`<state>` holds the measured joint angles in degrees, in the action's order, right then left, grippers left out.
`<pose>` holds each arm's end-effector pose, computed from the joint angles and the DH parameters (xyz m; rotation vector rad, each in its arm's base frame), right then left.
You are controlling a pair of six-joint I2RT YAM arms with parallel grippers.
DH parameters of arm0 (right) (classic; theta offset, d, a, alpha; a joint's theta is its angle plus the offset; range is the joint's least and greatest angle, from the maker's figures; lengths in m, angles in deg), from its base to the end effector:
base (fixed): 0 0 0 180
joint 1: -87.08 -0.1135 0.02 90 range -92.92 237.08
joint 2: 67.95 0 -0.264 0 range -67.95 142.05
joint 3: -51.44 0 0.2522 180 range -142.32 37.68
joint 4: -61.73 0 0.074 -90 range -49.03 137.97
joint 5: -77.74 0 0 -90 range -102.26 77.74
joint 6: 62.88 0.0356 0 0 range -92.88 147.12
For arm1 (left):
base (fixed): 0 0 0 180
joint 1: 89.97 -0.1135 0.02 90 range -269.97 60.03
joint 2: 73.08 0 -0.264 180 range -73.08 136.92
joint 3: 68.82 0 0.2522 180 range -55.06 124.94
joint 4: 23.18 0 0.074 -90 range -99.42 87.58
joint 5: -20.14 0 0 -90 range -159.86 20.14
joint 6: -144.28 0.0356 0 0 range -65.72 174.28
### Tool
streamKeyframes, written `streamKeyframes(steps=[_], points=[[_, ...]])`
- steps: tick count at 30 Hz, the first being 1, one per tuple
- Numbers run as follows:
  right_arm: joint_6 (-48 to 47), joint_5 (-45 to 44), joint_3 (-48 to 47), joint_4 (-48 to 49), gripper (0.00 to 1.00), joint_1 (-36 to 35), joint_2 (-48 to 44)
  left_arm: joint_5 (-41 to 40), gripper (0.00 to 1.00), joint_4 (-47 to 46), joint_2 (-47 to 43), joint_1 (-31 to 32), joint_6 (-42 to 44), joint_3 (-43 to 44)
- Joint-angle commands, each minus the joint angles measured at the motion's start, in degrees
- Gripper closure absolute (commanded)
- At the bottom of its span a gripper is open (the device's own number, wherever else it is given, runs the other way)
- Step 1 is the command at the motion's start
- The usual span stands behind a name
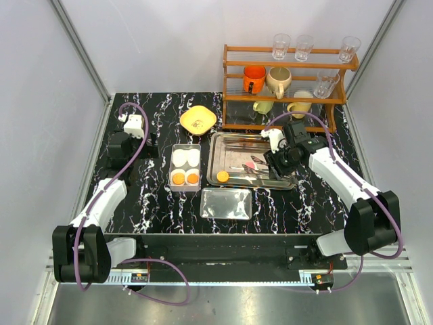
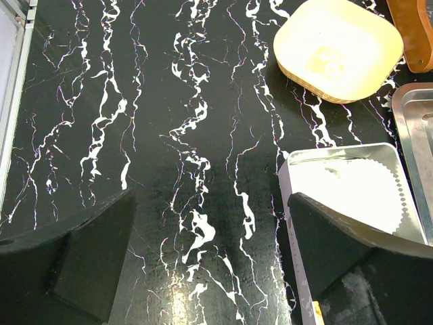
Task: Pack the cookies
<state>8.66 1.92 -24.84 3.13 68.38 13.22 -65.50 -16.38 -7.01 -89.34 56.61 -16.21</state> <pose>0.2617 0.0978 0.2558 -0.9218 2.4977 0.3323 0.2609 -0.0056 0.2582 0.1007 1.9211 -0.0533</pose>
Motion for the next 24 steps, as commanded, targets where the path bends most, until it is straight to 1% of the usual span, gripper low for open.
streamKeyframes(steps=[1,9,24], points=[[-1.0,1.0,0.6,1.7,0.51,0.6,-1.5,1.0,0.01,-2.6,-1.3,-0.4,0.0,0.1],[-0.9,3.1,0.7,0.9,0.52,1.4,-0.2,1.0,0.01,-2.7,-1.3,-0.4,0.1,0.0],[-1.0,5.5,0.5,-0.5,0.52,3.0,3.0,0.7,0.01,-3.0,-1.6,-0.4,0.3,-0.4]])
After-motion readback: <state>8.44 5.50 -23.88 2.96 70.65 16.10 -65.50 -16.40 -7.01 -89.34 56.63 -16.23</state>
